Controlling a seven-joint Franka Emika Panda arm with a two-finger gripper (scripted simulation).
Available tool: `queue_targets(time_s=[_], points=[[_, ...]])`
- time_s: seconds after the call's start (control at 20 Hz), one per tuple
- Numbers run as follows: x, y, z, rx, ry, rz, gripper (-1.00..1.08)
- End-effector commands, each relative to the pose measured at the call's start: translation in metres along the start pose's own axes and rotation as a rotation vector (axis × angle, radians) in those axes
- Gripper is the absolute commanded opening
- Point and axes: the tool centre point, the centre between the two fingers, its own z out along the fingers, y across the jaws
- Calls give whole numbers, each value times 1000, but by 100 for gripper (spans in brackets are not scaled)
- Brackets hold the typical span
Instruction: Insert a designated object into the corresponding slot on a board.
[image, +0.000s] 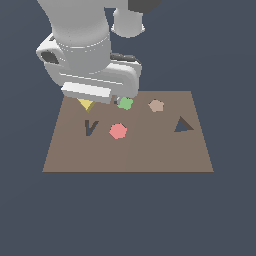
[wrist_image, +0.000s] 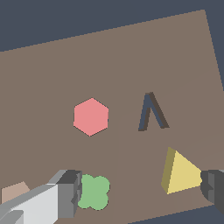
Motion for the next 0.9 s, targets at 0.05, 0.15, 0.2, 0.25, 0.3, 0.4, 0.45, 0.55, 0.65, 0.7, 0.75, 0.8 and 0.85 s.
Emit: queue_targets(time_s=[0.05, 0.15, 0.2, 0.25, 0.3, 0.4, 0.45, 0.55, 0.65, 0.7, 0.75, 0.8, 0.85], points=[[-14, 36, 28, -3, -7, 80, 100], [-21, 52, 41, -3, -9, 117, 100], [-25, 59, 47, -3, -11, 134, 100], [-28, 66, 52, -4, -12, 148, 100], [-31, 71, 57, -4, -13, 162, 100], [-36, 81, 65, -4, -15, 184, 100], [-38, 84, 68, -4, -16, 193, 100], [-42, 90, 73, -3, -17, 207, 100], [-43, 93, 76, -3, -18, 214, 100], [-44, 94, 77, -3, -18, 216, 100], [-44, 94, 77, -3, -18, 216, 100], [-43, 93, 77, -2, -18, 215, 100], [-43, 92, 76, -1, -18, 212, 100]])
